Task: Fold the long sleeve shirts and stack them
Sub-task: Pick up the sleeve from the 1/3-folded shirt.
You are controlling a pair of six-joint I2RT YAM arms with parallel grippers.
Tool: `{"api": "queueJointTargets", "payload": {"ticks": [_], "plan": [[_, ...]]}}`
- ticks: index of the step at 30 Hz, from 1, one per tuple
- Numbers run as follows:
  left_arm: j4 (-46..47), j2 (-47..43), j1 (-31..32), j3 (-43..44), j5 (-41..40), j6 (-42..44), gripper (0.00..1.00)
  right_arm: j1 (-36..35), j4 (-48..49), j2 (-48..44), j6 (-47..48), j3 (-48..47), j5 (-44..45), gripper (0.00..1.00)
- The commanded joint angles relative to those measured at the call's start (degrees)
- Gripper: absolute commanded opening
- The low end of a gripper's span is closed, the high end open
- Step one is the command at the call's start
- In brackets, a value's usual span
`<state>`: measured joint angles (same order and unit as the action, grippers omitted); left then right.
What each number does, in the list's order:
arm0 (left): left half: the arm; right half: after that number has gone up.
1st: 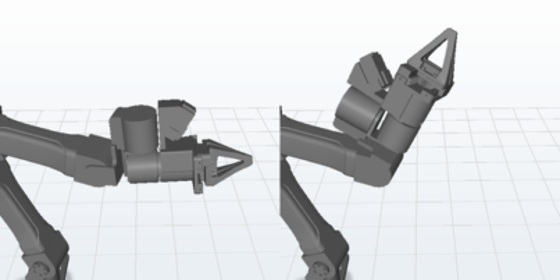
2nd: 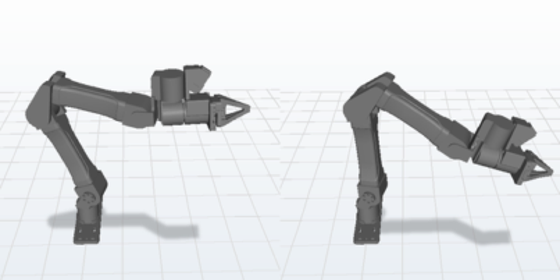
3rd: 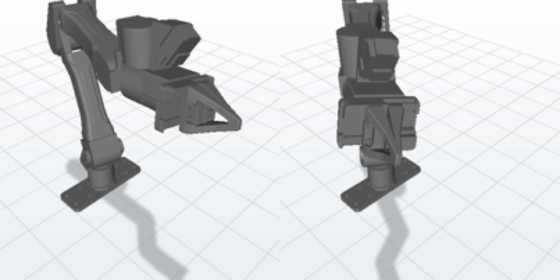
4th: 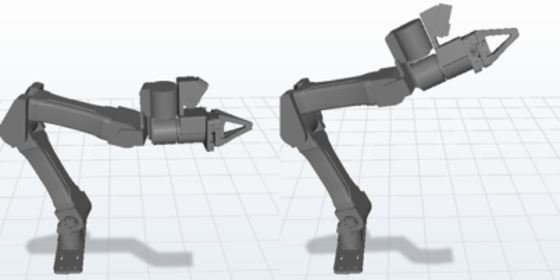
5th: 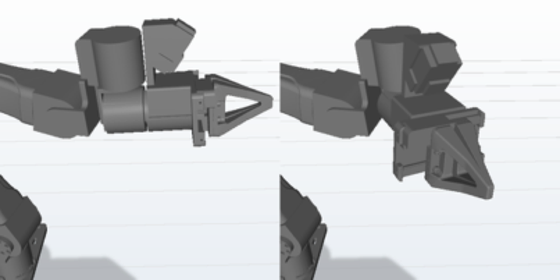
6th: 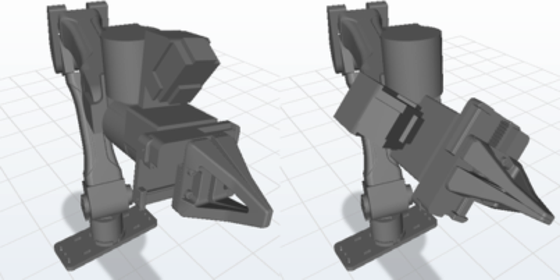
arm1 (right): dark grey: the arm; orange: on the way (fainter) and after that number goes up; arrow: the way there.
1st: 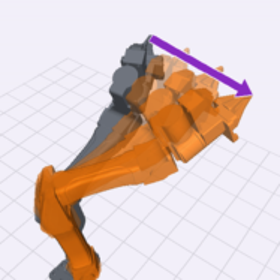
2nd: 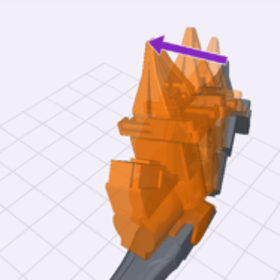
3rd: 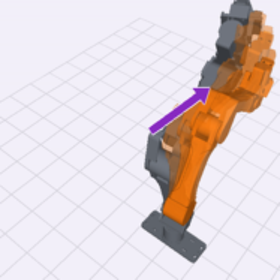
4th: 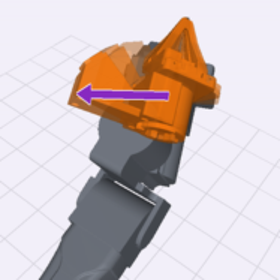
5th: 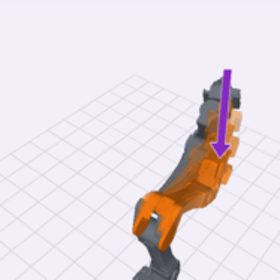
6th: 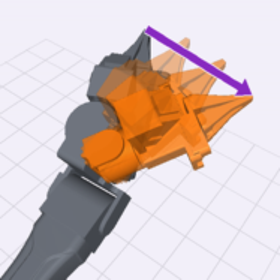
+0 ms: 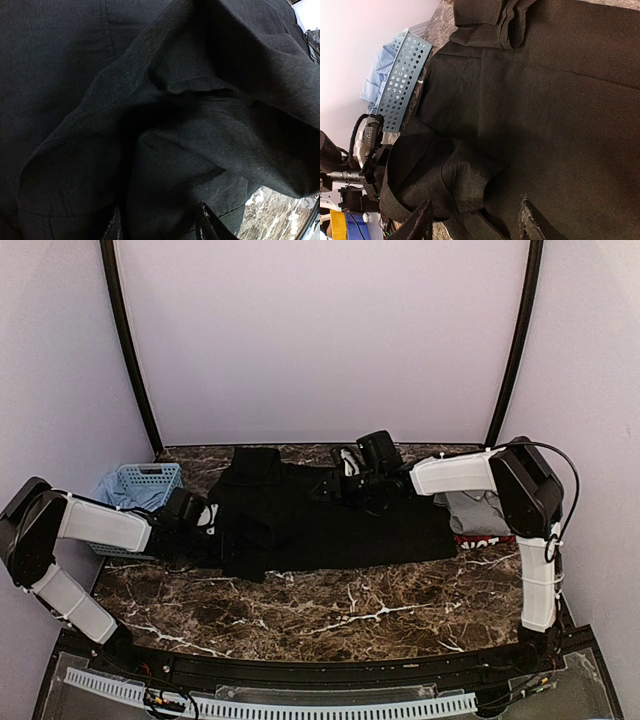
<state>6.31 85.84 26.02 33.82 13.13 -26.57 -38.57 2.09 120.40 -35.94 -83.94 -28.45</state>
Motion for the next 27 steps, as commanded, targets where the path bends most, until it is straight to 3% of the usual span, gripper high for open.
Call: {"api": "queueJointTargets", "payload": {"ticks": [1,7,17,27], "plan": [[-0.4,0.5,0.4,0.9,0.2,0.2,0.47,0.3,0.9,0.3,0.5,1.2,-0.6,0.55],[1.0,1.1,0.9,0.1,1.3,-0.9,0.37,0.2,1.2,0.7,0.3,1.5,-1.1,0.54],[1.6,-0.4,1.0,0.9,2.9,-1.1,0.00,0.2,0.6,0.3,0.8,1.8,-1.3,0.54],[-2.4,-11.2,1.0,10.6,8.5,-3.3,0.00,0.3,-5.0,-3.2,4.7,0.4,2.3,0.54]]}}
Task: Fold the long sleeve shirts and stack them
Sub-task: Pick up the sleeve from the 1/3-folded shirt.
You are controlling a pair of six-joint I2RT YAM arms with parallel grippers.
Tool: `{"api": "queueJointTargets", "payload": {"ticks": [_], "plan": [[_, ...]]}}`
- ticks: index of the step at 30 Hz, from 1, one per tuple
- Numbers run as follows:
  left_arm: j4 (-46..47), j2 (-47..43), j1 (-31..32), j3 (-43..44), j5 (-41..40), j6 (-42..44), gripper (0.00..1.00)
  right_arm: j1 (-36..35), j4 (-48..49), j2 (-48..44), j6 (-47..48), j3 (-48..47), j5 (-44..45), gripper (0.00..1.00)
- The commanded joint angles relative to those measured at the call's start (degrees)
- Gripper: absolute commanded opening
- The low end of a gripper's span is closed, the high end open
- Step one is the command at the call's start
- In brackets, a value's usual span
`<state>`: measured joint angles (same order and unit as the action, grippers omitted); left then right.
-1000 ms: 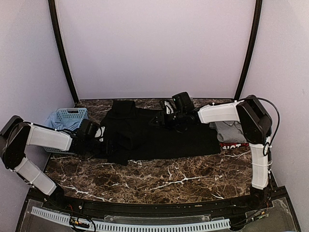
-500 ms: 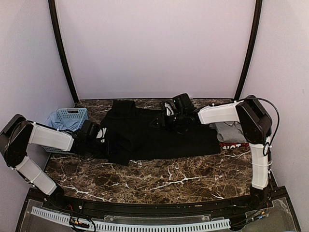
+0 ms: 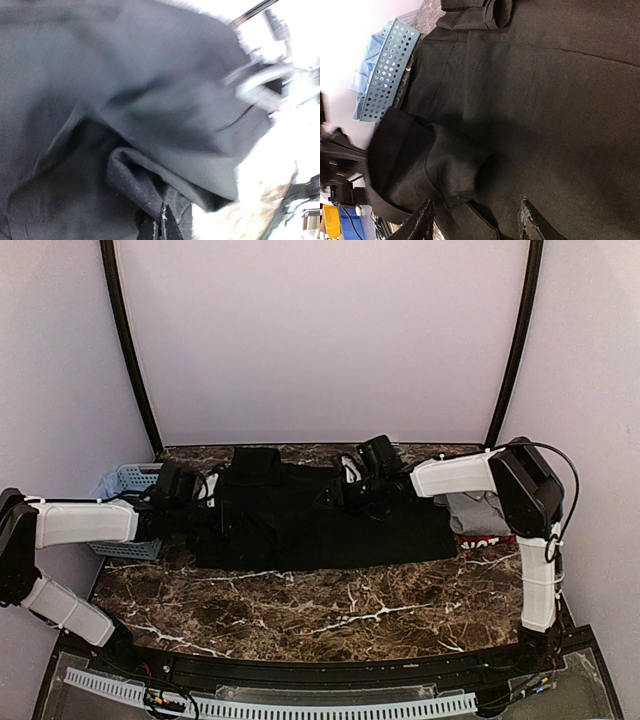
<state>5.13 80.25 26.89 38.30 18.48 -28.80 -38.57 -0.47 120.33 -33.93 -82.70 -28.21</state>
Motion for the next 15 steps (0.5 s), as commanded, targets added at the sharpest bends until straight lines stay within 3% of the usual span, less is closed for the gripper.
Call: {"api": "queueJointTargets", "payload": {"ticks": [1,9,15], "plan": [[-1.9,-6.7,0.2,8.4,3.2,-1.1,0.00,0.3,-3.2,-3.5,3.1,-0.8,2.7,0.54],[-3.9,-3.5,-0.8,21.2,0.9,0.2,0.00,0.7,-5.7,-6.6,5.1,0.2,6.2,0.55],[0.2,1.8,-2.7,25.2,1.8,-4.8,0.00,0.8,-6.0,-7.7,5.7,1.9,7.4,0.55]]}}
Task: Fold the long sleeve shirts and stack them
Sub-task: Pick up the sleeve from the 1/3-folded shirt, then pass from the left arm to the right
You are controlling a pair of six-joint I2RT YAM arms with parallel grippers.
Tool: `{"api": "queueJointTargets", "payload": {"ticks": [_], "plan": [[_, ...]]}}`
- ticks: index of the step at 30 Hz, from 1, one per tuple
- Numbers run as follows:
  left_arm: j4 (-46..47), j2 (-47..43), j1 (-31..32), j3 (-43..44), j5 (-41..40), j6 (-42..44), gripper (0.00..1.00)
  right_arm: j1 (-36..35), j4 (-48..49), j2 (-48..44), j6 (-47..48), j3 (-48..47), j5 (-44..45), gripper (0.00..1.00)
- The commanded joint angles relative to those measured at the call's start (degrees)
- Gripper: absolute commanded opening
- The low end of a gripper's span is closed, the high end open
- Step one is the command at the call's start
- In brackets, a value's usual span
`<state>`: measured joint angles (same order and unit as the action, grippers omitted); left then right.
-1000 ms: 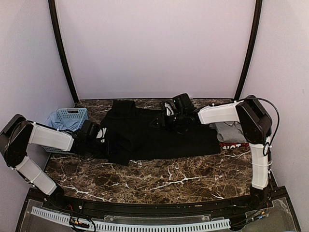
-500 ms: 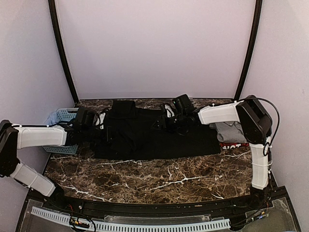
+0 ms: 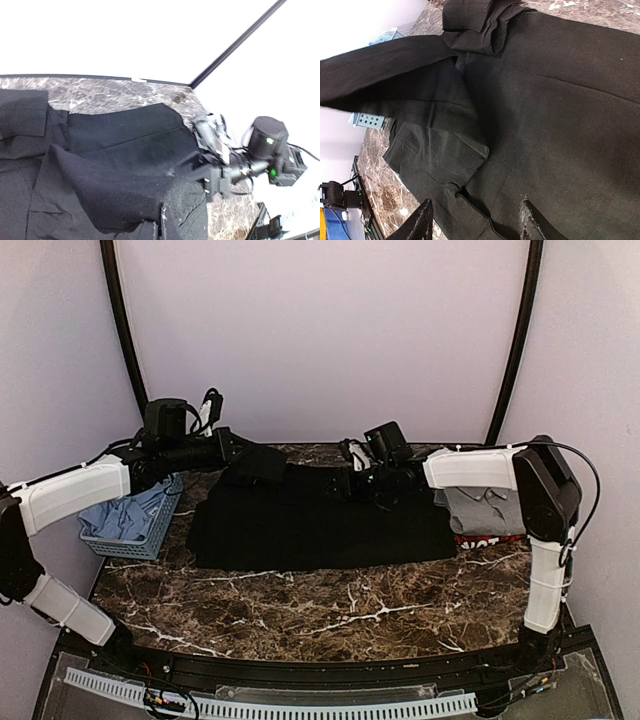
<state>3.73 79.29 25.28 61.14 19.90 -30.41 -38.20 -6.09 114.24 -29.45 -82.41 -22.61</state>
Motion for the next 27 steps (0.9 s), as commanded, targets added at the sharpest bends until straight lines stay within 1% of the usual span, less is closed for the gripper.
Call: {"api": "queueJointTargets", "payload": {"ticks": [1,6,9,14,17,20,25,27], "plan": [[2.8,3.9,-1.2,3.1,0.9,-4.3,0.00,0.4,-0.4,-1.7,1.4,1.8,2.0,0.55],[7.7,6.9,-1.3,3.4,3.4,-9.8,0.00,0.4,-0.5,-2.4,2.1,2.7,1.9,0.56],[13.6,7.8,-1.3,2.1,4.2,-14.7,0.00,0.4,-0.1,-3.2,2.9,3.4,1.7,0.56],[20.3,10.2,-1.3,1.8,6.3,-22.2,0.00,0.4,3.0,-7.6,3.8,6.5,0.8,0.60],[26.5,11.7,-1.2,0.5,7.4,-27.0,0.00,0.4,5.3,-10.4,3.7,8.5,-0.8,0.63],[30.7,13.3,-0.8,-0.8,7.0,-30.8,0.00,0.3,7.8,-13.2,1.6,10.0,-3.3,0.67],[32.3,14.8,0.6,-1.2,5.1,-30.8,0.00,0.2,13.0,-18.3,-5.4,13.1,-4.3,0.71],[33.5,15.4,1.1,-1.6,5.0,-31.2,0.00,0.0,16.7,-19.6,-10.5,15.0,-4.5,0.73]]}}
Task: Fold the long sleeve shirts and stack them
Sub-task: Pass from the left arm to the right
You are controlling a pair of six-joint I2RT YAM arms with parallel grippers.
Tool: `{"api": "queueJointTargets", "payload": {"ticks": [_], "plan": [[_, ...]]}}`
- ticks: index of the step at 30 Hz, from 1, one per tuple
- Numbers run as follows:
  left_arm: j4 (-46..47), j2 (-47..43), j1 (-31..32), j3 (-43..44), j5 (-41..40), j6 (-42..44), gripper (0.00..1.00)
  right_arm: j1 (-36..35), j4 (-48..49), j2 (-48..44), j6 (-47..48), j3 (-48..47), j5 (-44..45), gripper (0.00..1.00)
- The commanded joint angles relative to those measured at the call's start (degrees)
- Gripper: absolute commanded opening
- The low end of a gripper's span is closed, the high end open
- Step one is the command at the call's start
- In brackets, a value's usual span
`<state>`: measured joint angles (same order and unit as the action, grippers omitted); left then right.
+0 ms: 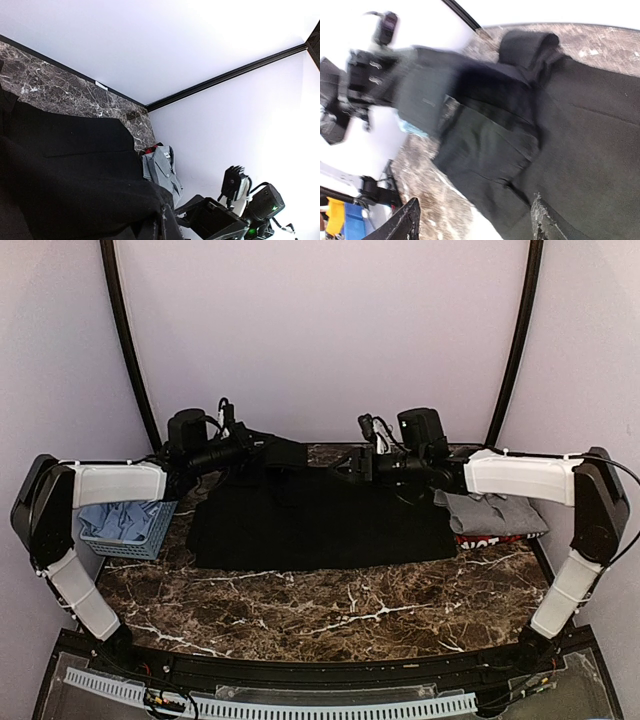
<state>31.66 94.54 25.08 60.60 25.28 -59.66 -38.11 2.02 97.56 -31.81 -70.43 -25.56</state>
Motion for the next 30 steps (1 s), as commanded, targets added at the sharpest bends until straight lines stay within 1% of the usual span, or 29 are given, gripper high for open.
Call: {"api": "queueJointTargets", "payload": {"ticks": [1,6,11,15,21,23,27,28,30], "plan": [[6.6,0.5,1.5,-1.4,-0.4,-2.5,0.00,-0.2,10.5,-3.2,-9.9,3.7,-1.8,0.75],[9.1,1.4,3.0,-2.6,-0.5,-3.9,0.00,-1.3,14.3,0.1,-15.1,2.1,-2.6,0.80],[11.0,1.5,4.0,-3.5,-0.3,-4.7,0.00,-1.5,18.3,5.7,-18.8,-1.1,-5.8,0.82],[12.2,1.2,4.6,-4.3,-0.4,-4.9,0.00,-1.9,20.7,9.5,-20.8,-3.9,-8.6,0.81],[13.0,1.1,5.0,-5.5,-0.8,-4.3,0.00,-2.5,25.8,13.2,-25.2,-6.5,-12.8,0.77],[13.4,1.0,5.1,-5.9,-1.1,-3.7,0.00,-2.7,28.8,14.4,-27.2,-6.7,-14.0,0.72],[14.0,0.9,5.3,-6.9,-1.5,-2.9,0.00,-2.7,32.8,15.8,-30.4,-6.8,-15.5,0.57],[14.1,0.9,5.4,-7.0,-1.7,-2.7,0.00,-2.7,32.7,16.0,-30.4,-7.2,-15.4,0.51],[15.0,1.0,5.4,-7.7,-1.5,-2.2,0.00,-2.4,30.6,16.0,-29.0,-8.3,-15.1,0.28]]}}
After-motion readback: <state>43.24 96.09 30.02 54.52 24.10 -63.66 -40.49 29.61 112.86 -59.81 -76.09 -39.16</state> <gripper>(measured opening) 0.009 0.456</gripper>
